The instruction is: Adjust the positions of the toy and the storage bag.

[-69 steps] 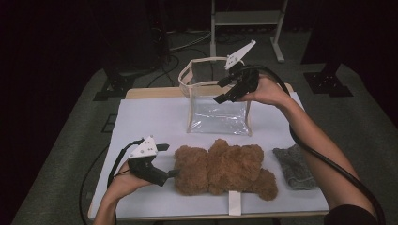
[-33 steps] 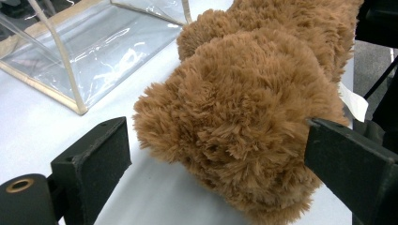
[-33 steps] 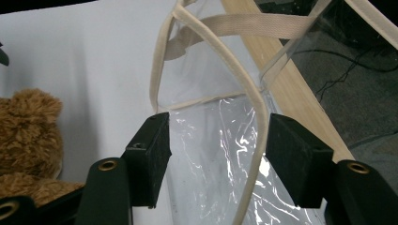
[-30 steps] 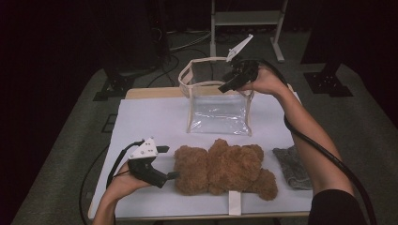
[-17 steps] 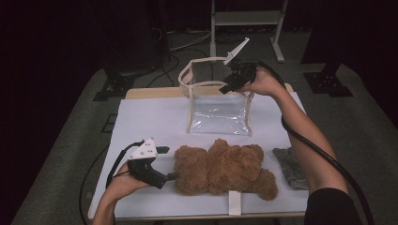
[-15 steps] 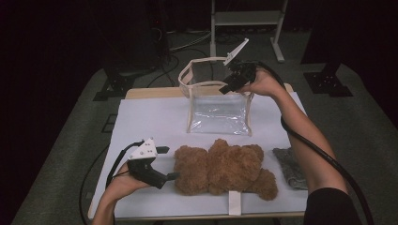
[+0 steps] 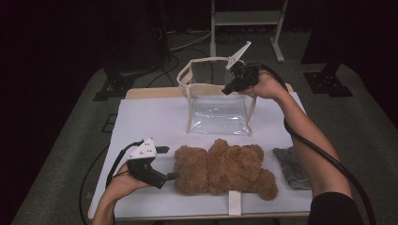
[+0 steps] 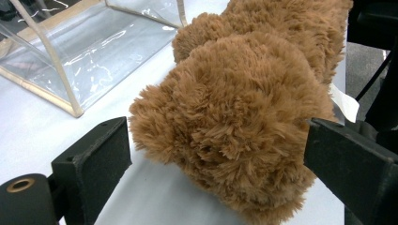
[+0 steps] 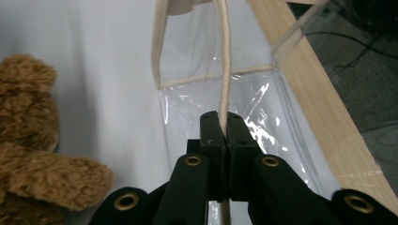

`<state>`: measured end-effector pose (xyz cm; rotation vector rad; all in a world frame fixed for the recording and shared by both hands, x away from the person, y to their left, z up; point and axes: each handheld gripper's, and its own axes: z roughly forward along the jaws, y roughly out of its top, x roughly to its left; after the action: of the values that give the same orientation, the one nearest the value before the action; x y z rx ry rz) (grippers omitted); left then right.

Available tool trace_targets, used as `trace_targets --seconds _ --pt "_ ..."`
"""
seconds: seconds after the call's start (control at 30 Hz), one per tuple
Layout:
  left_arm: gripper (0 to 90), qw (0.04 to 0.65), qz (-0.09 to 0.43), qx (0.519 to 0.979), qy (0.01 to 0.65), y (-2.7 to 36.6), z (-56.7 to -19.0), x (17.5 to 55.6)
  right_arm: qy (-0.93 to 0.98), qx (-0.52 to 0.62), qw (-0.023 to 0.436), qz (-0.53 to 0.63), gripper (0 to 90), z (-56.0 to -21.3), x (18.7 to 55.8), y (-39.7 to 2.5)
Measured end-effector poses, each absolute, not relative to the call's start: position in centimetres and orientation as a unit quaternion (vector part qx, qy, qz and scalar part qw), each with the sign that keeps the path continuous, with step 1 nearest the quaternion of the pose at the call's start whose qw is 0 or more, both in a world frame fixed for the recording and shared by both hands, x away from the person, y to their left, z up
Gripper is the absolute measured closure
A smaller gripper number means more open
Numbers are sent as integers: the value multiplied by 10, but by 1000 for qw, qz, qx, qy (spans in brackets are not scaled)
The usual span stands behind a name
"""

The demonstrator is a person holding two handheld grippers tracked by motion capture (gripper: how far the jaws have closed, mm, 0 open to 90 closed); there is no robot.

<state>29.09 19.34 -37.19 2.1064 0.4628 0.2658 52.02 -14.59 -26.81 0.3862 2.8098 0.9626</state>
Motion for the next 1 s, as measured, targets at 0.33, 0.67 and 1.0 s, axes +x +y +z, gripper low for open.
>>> trace_targets --seconds 0.33,0.67,1.0 --pt "64 467 105 857 192 193 -372 292 937 93 49 332 870 -269 495 -151" --pt "64 467 107 857 191 195 -371 294 936 78 39 341 870 -272 465 -167" --pt "64 470 107 855 190 194 -370 294 937 52 31 343 870 -272 436 -174"
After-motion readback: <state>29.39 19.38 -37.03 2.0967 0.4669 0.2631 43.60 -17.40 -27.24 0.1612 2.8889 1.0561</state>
